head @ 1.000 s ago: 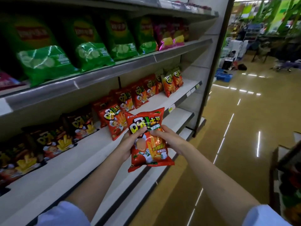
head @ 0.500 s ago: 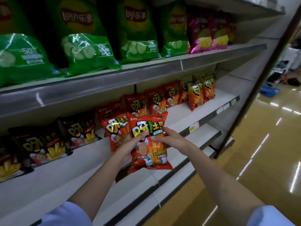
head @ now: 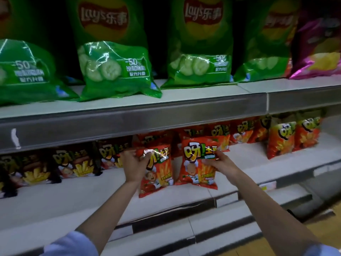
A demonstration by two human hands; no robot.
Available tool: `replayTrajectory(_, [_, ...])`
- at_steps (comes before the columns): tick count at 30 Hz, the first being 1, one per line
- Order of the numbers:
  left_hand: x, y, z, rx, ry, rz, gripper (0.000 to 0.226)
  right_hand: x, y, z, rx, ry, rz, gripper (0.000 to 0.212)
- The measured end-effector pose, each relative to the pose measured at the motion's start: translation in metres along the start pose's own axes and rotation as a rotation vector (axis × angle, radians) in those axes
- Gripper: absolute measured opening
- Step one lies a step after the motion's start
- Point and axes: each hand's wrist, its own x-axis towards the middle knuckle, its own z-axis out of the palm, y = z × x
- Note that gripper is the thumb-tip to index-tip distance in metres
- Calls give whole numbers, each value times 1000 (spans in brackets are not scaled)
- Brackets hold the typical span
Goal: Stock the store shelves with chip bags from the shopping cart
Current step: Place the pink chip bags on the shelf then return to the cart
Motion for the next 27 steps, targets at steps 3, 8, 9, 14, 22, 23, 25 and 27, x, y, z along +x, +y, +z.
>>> replayTrajectory(3, [14,-29,7,109,-87,-178,73,21,1,-3,-29,-8,-24,53])
replayTrajectory(8, [12,-32,16,-10,-155,-226,85,54,10,6,-126,-93,-23,59])
replayTrajectory(9, [11,-29,18,-23,-159,-228,85,58,11,7,-116,-98,-17,56])
replayTrajectory(14, [6,-20,20,-71,-100,-251,64,68,13,9,-40,-70,10,39])
replayTrajectory(22, [-1,-3,31,-26,-115,-278,69,72,12,1,-91,-113,148,57])
replayTrajectory(23, [-1,-2,32,-17,-124,-284,71,84,21,0,-153,-82,106,70])
replayTrajectory(25, [-1,-6,33,-3,-95,-277,91,136,60,-5,-285,-35,24,97])
replayTrajectory(27, [-4,-7,36,-2,-34,-279,107,168,84,-7,-319,4,-23,101])
